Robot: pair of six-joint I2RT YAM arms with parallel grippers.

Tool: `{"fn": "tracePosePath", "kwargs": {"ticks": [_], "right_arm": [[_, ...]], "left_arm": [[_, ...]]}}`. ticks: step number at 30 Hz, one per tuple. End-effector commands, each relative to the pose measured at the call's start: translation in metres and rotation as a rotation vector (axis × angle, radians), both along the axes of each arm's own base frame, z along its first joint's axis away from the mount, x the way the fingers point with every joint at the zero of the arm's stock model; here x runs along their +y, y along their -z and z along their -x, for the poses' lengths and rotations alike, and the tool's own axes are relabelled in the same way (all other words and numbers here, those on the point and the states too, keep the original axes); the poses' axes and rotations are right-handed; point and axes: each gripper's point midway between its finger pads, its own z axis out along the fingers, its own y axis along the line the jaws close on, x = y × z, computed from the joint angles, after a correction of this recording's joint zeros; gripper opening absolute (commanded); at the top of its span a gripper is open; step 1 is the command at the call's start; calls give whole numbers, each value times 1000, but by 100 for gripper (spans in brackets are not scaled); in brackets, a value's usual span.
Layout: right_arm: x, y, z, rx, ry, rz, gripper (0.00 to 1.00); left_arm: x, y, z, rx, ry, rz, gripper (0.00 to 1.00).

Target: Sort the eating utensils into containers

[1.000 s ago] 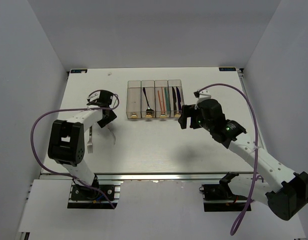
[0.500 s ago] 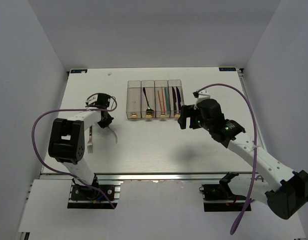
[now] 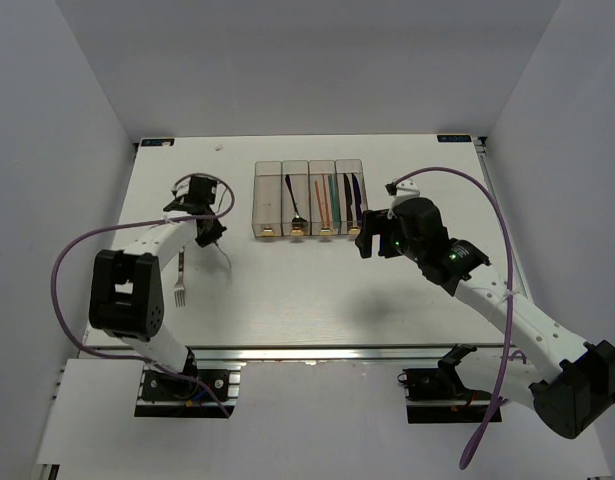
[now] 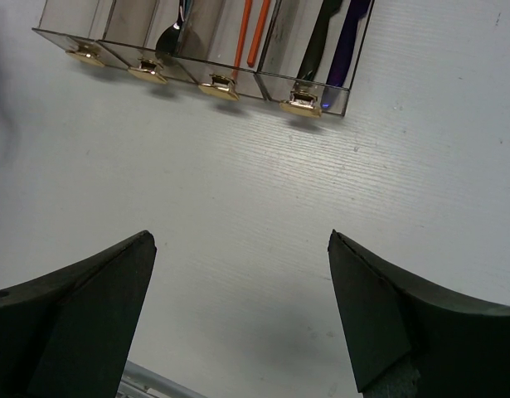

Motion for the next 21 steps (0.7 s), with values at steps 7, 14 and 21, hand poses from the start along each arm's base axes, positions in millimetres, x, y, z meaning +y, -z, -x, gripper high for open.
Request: {"fn": "tracePosePath", "kwargs": {"ticks": [7,14,21], "right_arm": [[-3,-14,-8,-31,38,-15,89],[-18,-21,-5,-65,60,30,89],[-21,-19,-3,-66,62,39,89]], "left_arm": [[-140,-172,-101,-424,566,157,0],[-166,-152,-154,-335,687,100,0],[-166,-122,-170,-280,662,87,0]]}}
